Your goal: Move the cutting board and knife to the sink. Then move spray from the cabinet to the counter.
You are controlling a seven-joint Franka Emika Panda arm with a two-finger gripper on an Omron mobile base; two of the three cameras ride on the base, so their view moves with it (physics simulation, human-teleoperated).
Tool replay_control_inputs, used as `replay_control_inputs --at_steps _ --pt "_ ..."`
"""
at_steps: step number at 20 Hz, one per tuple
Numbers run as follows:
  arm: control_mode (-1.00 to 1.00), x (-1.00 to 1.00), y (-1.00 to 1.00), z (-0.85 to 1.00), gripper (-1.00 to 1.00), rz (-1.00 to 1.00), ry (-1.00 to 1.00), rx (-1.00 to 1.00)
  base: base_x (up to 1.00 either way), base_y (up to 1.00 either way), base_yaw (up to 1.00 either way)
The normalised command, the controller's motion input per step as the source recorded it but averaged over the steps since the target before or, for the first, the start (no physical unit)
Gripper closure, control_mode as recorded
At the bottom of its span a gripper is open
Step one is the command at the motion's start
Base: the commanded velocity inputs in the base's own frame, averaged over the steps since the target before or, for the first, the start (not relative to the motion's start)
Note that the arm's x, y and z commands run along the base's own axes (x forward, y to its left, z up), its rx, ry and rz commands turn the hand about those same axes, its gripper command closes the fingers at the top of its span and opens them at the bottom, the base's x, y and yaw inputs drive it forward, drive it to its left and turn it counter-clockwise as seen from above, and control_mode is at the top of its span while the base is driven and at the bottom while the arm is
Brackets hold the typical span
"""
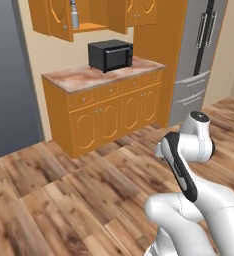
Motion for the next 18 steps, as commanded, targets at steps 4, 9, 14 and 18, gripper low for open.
replay_control_inputs --at_steps 4,9,14,18 --pt "1.00 0.00 0.00 0.00 -1.00 0.00 0.00 0.00 0.68 0.00 0.00" --pt "1.00 0.00 0.00 0.00 -1.00 0.00 0.00 0.00 0.67 -0.11 0.04" --pt "1.00 0.00 0.00 0.00 -1.00 0.00 0.00 0.00 0.67 -0.19 0.10" --pt "1.00 0.00 0.00 0.00 -1.00 0.00 0.00 0.00 0.67 -0.20 0.12"
